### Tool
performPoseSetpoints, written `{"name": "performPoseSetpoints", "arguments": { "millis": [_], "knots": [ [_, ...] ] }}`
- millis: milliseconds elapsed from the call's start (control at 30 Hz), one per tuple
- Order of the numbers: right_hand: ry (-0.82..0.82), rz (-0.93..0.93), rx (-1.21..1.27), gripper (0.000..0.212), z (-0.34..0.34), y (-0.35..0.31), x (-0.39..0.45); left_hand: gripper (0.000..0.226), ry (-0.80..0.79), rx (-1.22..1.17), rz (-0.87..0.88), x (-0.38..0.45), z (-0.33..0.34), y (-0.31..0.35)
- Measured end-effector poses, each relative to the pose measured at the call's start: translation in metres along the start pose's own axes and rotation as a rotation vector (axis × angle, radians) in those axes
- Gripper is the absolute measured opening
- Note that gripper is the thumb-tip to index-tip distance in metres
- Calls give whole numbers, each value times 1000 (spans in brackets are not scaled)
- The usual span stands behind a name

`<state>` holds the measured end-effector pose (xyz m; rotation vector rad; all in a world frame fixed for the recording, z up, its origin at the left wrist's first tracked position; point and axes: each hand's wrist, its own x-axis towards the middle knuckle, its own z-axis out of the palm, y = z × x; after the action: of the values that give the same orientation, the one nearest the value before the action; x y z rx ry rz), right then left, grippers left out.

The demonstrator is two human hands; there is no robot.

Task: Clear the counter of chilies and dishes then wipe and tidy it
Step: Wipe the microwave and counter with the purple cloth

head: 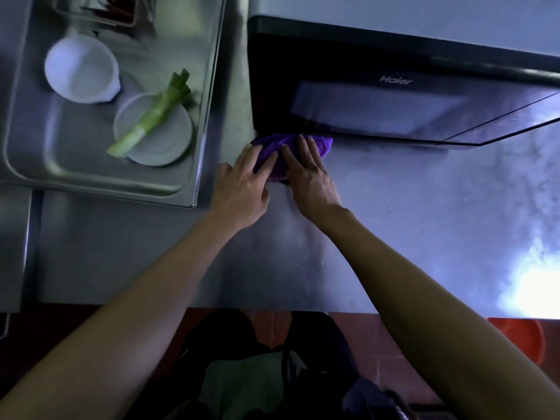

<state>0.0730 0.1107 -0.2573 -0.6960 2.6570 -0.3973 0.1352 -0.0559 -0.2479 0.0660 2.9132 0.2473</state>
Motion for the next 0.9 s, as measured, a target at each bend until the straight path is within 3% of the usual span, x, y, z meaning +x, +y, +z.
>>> {"name": "performPoseSetpoints", "arguments": {
  "millis": [433, 900],
  "knots": [
    [-77, -5, -95, 64, 2, -13, -44, 68, -13, -17, 23, -45, 2, 9],
    [-93, -192, -20, 62, 50, 4, -192, 62, -1, -70, -144, -192, 40, 105]
  ]
}}
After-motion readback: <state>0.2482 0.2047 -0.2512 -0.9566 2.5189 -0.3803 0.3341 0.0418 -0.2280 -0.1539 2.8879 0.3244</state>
